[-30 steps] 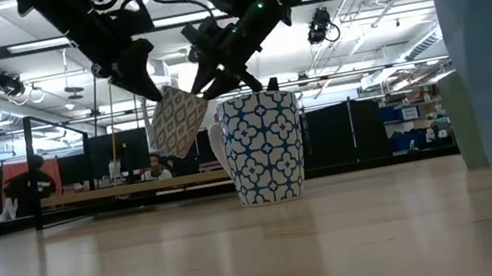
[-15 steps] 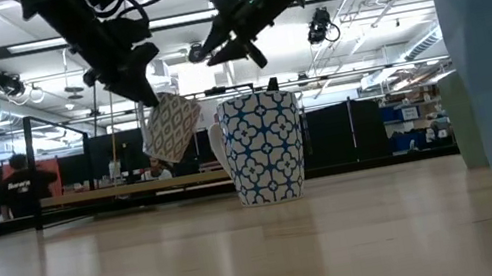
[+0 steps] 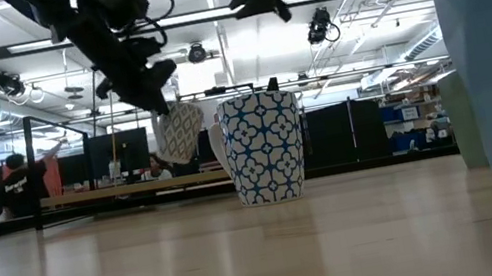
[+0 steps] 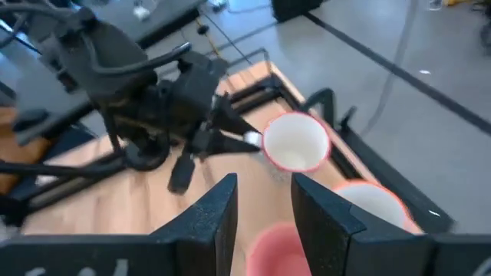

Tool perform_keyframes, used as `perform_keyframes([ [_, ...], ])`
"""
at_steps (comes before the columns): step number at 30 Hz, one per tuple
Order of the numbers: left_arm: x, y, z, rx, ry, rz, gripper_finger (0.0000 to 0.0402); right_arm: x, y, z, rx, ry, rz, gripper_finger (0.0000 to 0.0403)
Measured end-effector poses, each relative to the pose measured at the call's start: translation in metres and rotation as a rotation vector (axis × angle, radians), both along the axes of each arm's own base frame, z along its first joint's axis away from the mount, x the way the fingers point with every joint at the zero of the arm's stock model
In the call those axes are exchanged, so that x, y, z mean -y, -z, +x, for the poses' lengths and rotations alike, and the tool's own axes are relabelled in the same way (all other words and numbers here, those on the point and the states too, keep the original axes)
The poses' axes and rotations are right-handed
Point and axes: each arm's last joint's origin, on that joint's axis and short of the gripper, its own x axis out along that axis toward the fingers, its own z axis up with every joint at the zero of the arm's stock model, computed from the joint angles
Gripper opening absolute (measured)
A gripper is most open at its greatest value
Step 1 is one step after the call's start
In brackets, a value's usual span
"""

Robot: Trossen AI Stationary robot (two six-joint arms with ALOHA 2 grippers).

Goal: Place coffee mugs
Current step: Put the gray patterned mug on the shelf

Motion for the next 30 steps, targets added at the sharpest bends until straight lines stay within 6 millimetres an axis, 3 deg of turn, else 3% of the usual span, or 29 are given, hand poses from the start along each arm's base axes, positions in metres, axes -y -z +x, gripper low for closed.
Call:
perform_keyframes([
  [9,-0.025,0.021,0.015,0.038,-0.02,-0.008,0.0076,-0.03,-0.011,-0.029,-0.116,0.032,-0.107,0.0128],
  [23,-0.03,0.028,0.015,0.036,-0.014,-0.047,0.0077,-0.056,0.035,-0.067,-0.031,0.028,-0.119,0.0128],
  [30,-0.028,0.031,0.014,0.001,-0.008,-0.07,0.0078,-0.06,0.042,-0.074,-0.028,0.035,-0.102,0.0128],
])
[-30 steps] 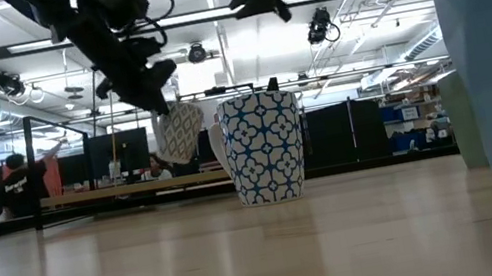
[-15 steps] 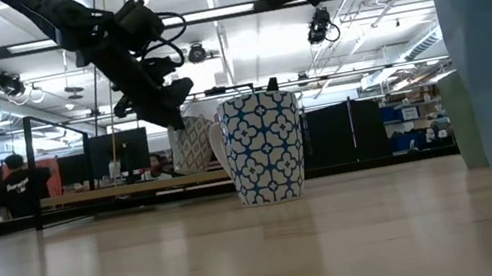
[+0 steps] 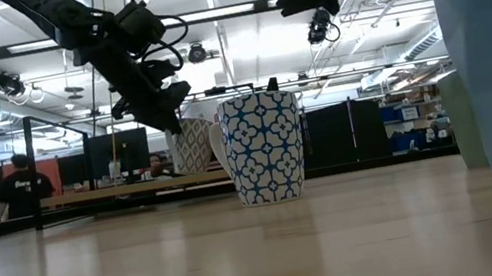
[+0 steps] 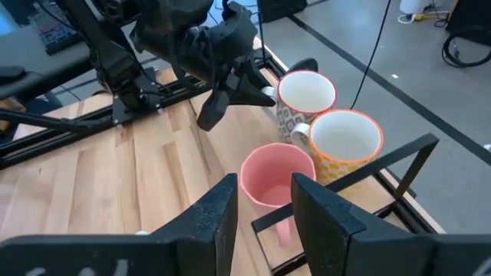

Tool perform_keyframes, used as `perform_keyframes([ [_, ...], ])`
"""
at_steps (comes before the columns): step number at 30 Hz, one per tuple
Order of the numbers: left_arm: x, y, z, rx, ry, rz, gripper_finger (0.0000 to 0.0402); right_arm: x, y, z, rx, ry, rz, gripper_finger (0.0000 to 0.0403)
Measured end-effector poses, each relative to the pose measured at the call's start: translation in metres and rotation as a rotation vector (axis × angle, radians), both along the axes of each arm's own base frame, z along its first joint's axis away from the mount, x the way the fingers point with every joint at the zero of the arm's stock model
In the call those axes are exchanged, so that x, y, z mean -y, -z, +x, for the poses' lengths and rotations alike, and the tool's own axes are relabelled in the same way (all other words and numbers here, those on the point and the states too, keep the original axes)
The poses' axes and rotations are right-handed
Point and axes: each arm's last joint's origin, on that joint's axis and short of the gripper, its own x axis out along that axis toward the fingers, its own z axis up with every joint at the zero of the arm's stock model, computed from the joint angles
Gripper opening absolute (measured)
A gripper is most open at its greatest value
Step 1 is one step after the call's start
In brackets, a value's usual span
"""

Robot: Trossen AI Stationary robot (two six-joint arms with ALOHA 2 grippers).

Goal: Place coffee mugs
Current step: Put the gray patterned mug on the shelf

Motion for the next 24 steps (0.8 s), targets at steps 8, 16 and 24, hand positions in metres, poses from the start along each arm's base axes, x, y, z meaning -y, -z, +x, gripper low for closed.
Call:
perform_keyframes([
  [8,0.0004,0.0008,-0.0006,-0.01,0.001,-0.005,0.0084,0.0003,-0.0002,0.0008,0.006,-0.002,-0.001,0.0128],
  [16,0.0023,0.0056,-0.0038,-0.066,0.005,-0.035,0.0139,0.0003,-0.0002,0.0007,0.006,-0.002,-0.002,0.0128],
  [24,0.0048,-0.0002,-0.0059,-0.104,0.064,-0.001,0.0164,0.0003,0.0,0.0008,0.004,-0.003,-0.003,0.0128],
])
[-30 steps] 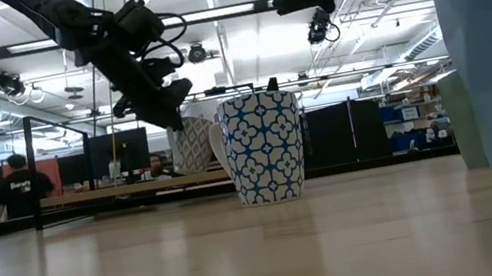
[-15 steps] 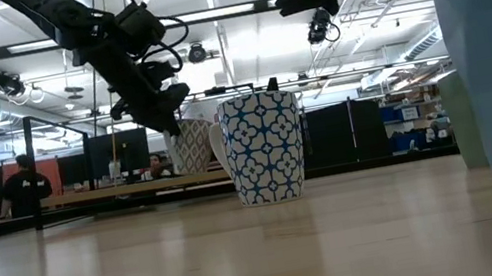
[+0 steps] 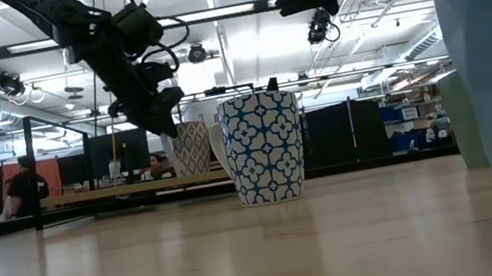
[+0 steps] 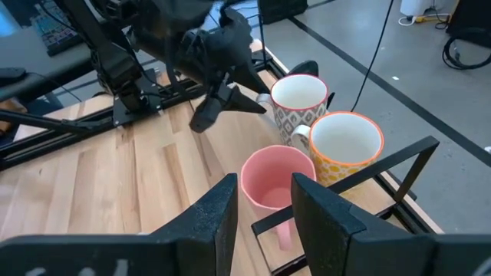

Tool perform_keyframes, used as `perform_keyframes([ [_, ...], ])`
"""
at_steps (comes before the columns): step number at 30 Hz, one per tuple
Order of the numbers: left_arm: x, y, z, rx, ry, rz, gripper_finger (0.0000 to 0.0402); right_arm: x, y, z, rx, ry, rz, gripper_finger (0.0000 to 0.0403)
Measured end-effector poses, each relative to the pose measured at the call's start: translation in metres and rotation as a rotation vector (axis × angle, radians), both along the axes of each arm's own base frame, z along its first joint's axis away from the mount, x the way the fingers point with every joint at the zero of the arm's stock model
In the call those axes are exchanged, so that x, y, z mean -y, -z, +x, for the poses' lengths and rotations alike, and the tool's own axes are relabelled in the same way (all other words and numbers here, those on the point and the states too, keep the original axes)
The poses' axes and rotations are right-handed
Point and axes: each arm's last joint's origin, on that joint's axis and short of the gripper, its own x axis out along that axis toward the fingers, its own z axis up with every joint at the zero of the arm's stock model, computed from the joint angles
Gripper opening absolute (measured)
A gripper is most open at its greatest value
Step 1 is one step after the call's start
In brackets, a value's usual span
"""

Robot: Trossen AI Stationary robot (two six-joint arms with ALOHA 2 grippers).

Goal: Place coffee mugs
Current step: Put the gray patterned mug on the shelf

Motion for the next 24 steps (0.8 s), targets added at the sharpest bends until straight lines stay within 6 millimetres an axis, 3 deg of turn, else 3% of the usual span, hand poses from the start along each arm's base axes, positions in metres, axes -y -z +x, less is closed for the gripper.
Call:
perform_keyframes([
  [12,0.006,-0.036,-0.019,0.094,0.003,0.076,0.0164,0.0,0.0,0.0,0.0,-0.001,-0.001,0.0128],
  [19,-0.019,-0.04,-0.042,0.077,-0.135,0.106,0.0164,0.0,0.0,0.0,-0.001,-0.001,0.0,0.0128],
  [24,-0.031,-0.035,-0.054,0.117,-0.15,0.004,0.0164,0.0,0.0,0.0,-0.001,-0.001,0.0,0.0128],
])
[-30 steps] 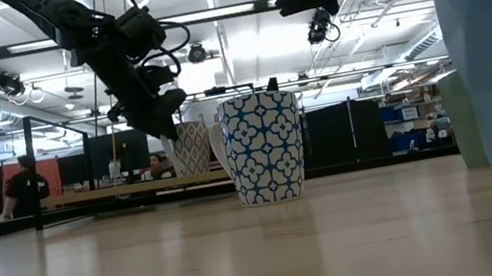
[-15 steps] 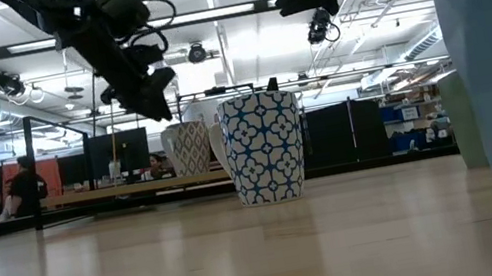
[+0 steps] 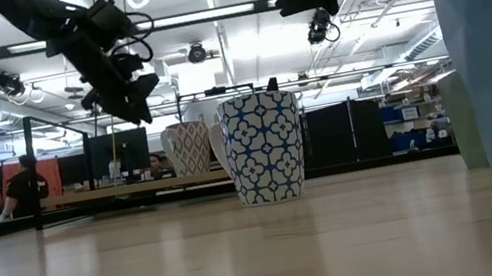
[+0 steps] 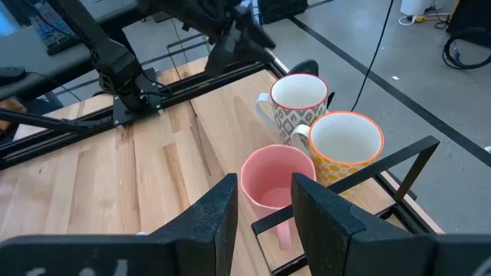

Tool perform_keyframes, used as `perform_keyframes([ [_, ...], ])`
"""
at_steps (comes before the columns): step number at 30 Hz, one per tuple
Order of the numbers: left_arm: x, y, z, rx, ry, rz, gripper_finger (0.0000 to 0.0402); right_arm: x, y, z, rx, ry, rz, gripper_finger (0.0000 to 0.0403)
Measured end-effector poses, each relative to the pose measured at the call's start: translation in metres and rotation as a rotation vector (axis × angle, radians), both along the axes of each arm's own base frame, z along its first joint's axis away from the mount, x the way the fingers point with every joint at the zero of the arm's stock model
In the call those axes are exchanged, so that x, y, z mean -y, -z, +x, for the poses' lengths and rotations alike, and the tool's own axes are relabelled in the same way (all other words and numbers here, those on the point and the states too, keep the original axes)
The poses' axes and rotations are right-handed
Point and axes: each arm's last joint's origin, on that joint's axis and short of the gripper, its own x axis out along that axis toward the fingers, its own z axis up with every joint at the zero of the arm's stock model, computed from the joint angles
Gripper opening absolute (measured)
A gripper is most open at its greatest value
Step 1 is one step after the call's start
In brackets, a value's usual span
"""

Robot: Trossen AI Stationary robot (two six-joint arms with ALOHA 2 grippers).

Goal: Place coffee mugs
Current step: Put the gray patterned mug on the shelf

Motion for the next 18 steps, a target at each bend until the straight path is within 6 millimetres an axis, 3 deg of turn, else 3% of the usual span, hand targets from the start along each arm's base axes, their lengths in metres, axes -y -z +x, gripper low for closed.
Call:
perform_keyframes([
  [5,-0.002,0.004,0.0,0.045,0.077,-0.077,0.0164,0.0,0.0,0.0,0.0,0.0,0.0,0.0128],
  [18,-0.011,0.025,0.009,0.015,0.058,-0.144,0.0164,0.0,0.0,0.0,-0.001,0.0,0.0,0.0128],
])
